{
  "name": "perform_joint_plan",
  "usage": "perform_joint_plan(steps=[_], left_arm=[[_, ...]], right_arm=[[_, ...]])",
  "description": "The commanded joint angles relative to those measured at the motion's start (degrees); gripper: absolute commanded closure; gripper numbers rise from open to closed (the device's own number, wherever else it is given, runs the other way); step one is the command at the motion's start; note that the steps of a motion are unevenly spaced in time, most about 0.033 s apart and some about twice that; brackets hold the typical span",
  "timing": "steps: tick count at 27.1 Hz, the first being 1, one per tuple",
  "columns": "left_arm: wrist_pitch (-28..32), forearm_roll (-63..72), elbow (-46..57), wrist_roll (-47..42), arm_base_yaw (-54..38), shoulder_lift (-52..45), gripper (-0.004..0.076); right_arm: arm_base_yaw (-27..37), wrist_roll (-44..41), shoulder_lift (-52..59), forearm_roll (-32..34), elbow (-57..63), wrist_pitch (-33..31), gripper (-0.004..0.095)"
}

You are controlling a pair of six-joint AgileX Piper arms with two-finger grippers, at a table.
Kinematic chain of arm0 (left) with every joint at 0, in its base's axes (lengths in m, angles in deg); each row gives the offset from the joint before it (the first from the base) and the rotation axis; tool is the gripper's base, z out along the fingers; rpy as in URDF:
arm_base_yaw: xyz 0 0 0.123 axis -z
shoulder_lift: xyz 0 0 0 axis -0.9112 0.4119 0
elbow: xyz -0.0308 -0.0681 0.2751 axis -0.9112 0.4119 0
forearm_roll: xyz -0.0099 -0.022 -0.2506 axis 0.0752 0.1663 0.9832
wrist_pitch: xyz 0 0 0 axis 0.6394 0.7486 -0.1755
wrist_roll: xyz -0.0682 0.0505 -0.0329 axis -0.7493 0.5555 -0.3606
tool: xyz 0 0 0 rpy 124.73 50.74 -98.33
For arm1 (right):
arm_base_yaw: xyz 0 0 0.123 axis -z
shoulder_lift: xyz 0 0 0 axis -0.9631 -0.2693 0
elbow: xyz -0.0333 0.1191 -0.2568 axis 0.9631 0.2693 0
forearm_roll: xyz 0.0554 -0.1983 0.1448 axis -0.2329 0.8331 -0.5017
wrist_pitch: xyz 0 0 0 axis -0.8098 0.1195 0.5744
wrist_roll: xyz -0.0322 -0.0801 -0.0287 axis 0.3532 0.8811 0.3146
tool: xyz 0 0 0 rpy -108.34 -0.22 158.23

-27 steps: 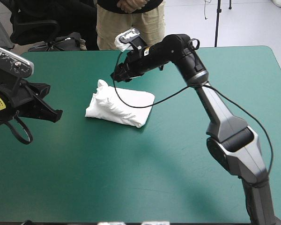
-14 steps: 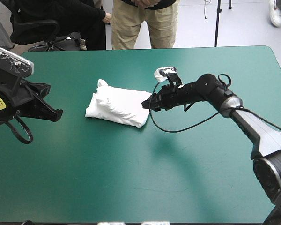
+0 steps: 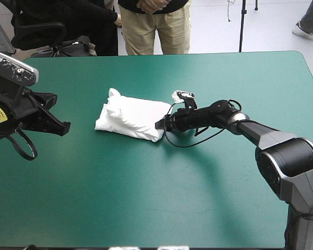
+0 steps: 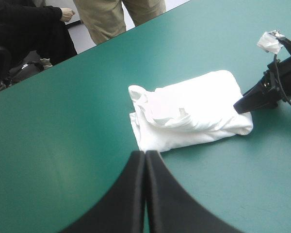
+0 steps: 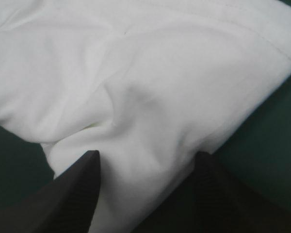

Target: Fold the cloth

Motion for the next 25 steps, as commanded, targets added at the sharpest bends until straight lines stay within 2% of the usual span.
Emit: perform_joint_plan(steps=[1, 2, 3, 4, 5, 8, 11, 15, 19, 22, 25], left_arm=[[-1.36, 0.15, -1.22, -0.68, 0.02, -0.49, 0.0741], [-1.36, 0.15, -1.22, -0.68, 0.02, -0.49, 0.0741], [-1.36, 0.15, -1.22, -0.68, 0.02, -0.49, 0.0741], [-1.36, 0.15, -1.22, -0.68, 0.02, -0.49, 0.0741], [-1.36, 0.15, -1.22, -0.68, 0.02, -0.49, 0.0741], [-1.36, 0.15, -1.22, -0.68, 0.02, -0.49, 0.0741], [-1.26, 0.31, -1.22, -0.68, 0.02, -0.49, 0.0741], [-1.15, 0.40, -1.22, -0.68, 0.02, -0.49, 0.0741], [-1.07, 0.40, -1.22, -0.68, 0.02, -0.49, 0.0741], [-1.07, 0.40, -1.22, -0.68, 0.02, -0.49, 0.0741], [-1.03, 0.20, -1.22, -0.68, 0.02, -0.49, 0.0741]], right_arm=[[0.38, 1.76, 2.69, -2.41, -2.07, -0.88, 0.0391], [0.38, 2.14, 2.69, -2.41, -2.42, -0.73, 0.0506], [0.38, 3.06, 2.69, -2.41, -2.81, -0.73, 0.0700], [0.38, 4.69, 2.69, -2.30, -3.20, -0.84, 0.0936], [0.38, 5.18, 2.69, -2.40, -3.30, -0.66, 0.0900], [1.33, 4.93, 4.24, -1.77, -3.44, 0.51, 0.0904], [3.93, 2.49, 7.42, 3.05, -3.17, 1.06, 0.0904], [9.80, -9.00, 13.11, 21.61, -3.02, -0.10, 0.0904], [17.89, -21.26, 18.80, 43.63, -3.02, -6.32, 0.0904], [23.63, -27.16, 22.51, 54.24, -3.02, -13.70, 0.0904], [28.02, -31.62, 24.96, 60.77, -3.02, -21.36, 0.0904]])
